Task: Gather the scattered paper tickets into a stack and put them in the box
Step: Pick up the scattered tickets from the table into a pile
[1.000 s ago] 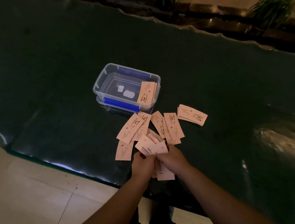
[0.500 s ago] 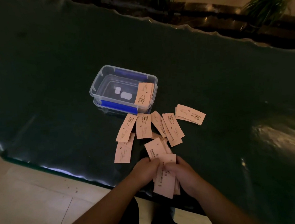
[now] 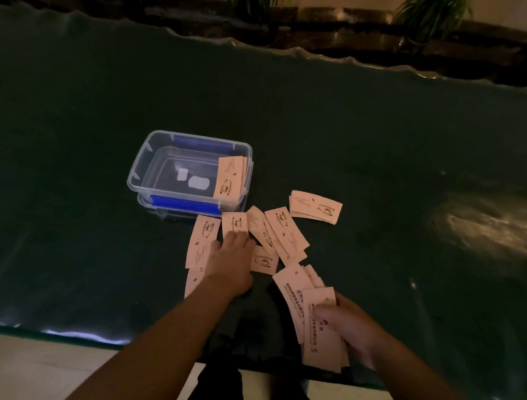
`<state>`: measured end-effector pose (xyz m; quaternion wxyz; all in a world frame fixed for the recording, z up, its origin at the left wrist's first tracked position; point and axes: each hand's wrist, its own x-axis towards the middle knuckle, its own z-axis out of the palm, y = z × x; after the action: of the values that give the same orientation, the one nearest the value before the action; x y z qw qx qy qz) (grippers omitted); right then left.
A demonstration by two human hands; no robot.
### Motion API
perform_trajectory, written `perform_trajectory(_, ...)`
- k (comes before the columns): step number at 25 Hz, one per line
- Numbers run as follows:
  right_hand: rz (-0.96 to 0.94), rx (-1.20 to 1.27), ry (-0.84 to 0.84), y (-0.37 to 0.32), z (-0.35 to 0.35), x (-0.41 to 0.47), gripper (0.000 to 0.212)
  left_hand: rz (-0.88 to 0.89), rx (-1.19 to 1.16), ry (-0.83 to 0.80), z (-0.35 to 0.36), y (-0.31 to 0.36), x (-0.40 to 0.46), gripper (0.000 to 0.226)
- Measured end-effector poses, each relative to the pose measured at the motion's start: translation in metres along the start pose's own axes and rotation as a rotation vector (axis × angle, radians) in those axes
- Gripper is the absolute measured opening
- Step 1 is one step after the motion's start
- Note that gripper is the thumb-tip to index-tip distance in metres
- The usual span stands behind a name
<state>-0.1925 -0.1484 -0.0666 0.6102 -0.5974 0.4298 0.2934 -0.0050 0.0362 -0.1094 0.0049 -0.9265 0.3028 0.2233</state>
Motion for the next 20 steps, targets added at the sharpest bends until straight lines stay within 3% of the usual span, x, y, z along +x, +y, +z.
perform_trajectory(9,0.026,0.081,0.010,-0.004,-0.002,0.010,0.054,-0.017,0.075,-0.006,-0.001,-0.014,-0.001,0.081)
perform_trajectory(16,-0.079,0.036,0.011,-0.024,0.017,0.019,0.041,0.330,0.008,-0.012,0.016,-0.018,-0.031,0.070)
perform_trajectory(20,-0.077,-0.044,0.011,-0.039,0.051,0.034,0.049,0.044,-0.127,0.130,0.036,-0.017,-0.051,0.047)
